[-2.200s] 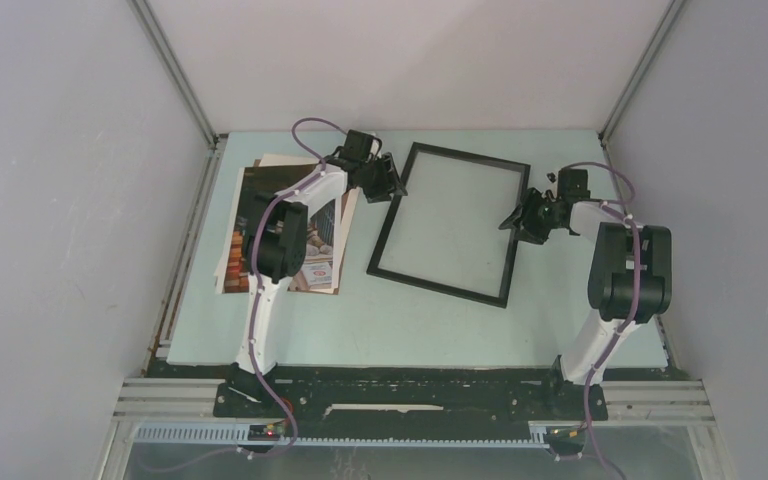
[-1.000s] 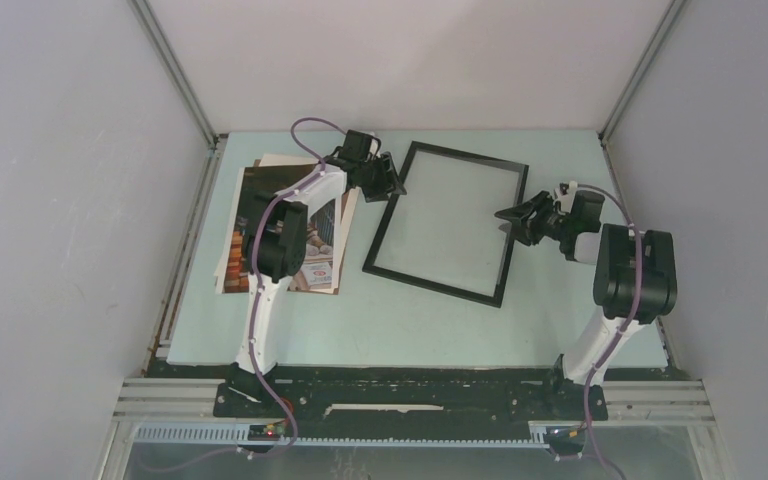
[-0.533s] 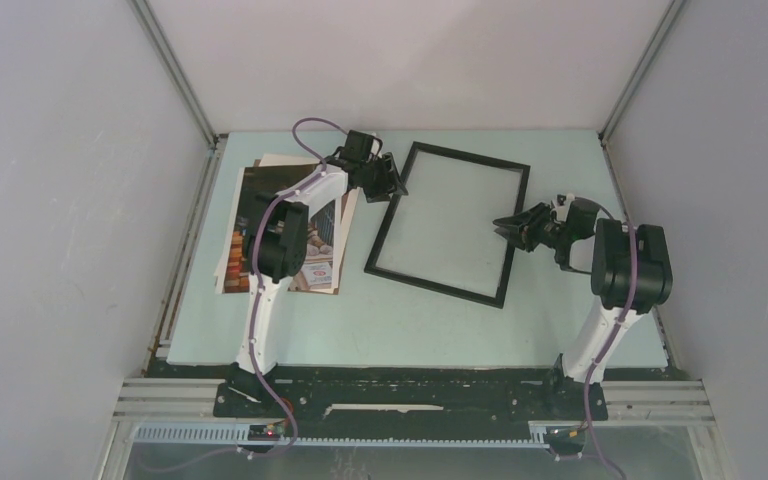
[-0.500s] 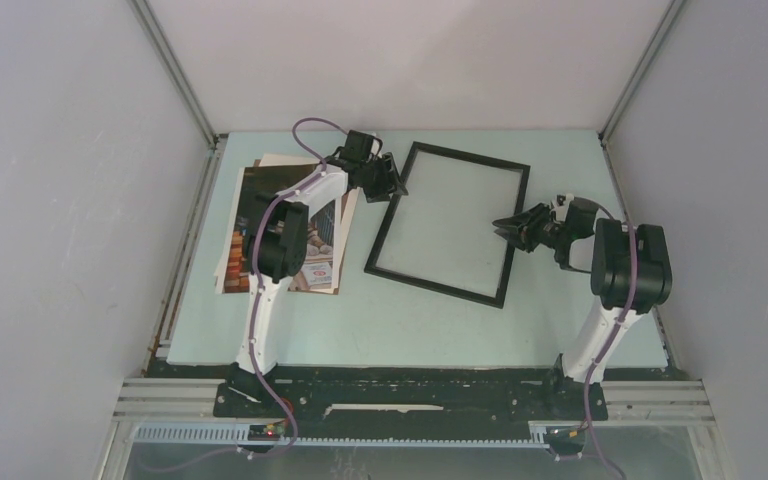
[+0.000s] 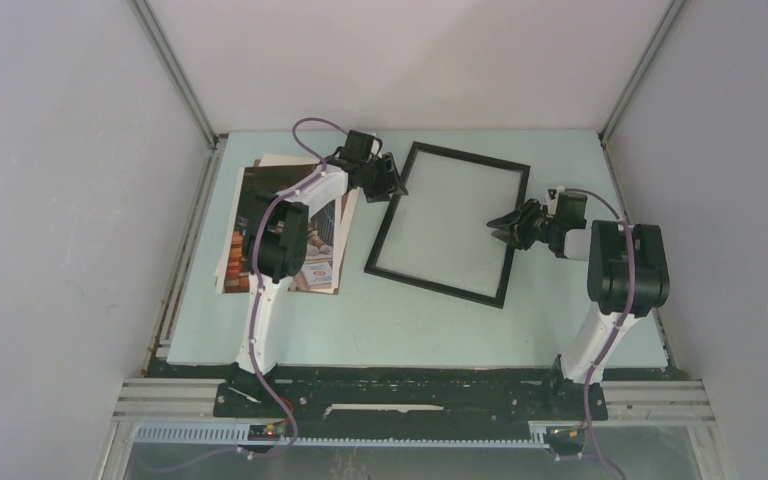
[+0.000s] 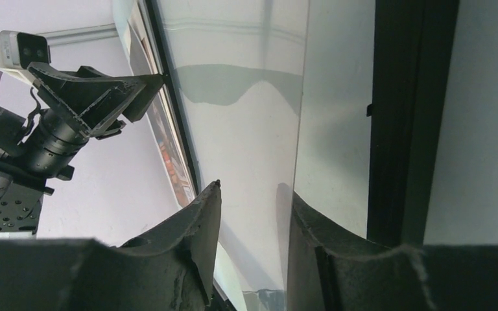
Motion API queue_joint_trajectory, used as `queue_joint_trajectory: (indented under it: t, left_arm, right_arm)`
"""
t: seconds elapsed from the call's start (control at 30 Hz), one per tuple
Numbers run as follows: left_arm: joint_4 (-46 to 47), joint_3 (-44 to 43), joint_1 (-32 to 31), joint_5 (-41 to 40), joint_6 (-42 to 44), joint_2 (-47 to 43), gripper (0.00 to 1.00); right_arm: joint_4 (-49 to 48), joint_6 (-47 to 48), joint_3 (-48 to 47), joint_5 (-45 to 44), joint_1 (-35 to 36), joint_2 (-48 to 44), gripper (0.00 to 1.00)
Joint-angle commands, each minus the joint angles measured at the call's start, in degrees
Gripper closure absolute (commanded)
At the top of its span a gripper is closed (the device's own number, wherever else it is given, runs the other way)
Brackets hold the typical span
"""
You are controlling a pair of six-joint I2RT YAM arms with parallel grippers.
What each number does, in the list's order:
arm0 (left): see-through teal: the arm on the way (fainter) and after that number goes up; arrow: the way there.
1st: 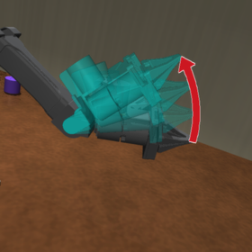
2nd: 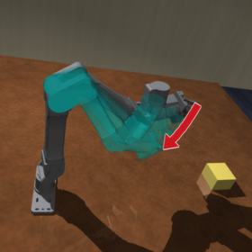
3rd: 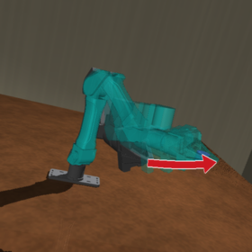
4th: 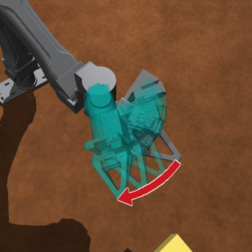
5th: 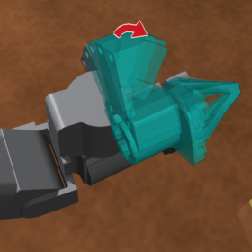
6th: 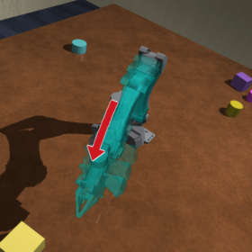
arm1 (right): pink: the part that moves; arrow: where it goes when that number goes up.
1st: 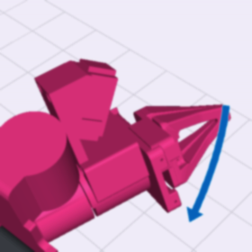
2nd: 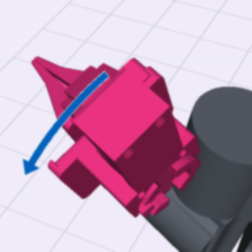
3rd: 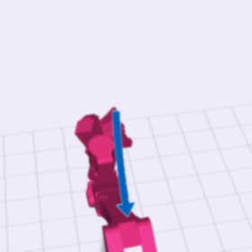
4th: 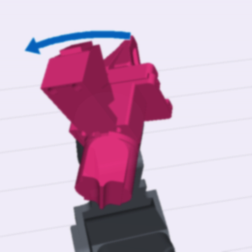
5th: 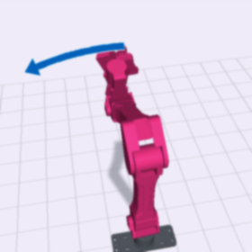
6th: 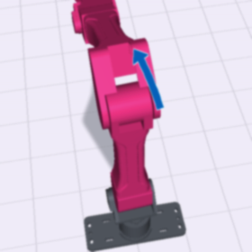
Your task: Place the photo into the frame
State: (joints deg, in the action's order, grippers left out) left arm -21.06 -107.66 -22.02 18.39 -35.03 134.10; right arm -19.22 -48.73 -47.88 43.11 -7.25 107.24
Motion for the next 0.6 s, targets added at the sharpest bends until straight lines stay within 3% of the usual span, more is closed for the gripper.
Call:
queue_joint_trajectory:
  t: [0.0,0.27,0.57]
  left_arm:
    - [1.8,-0.3,-0.7,1.9,-0.3,-2.1,0.4]
    - [1.9,-0.2,-0.7,1.9,-0.4,-2.1,0.4]
    - [2.2,-0.2,-0.7,2.0,-0.6,-1.9,0.4]
  right_arm:
    - [1.6,2.5,-2.2,-1.7,0.6,-2.0,0.57]
    - [2.6,4.1,-2.2,-4.1,1.9,-4.1,0.69]
    - [0.2,3.6,-0.1,-7.3,3.0,-6.9,0.96]
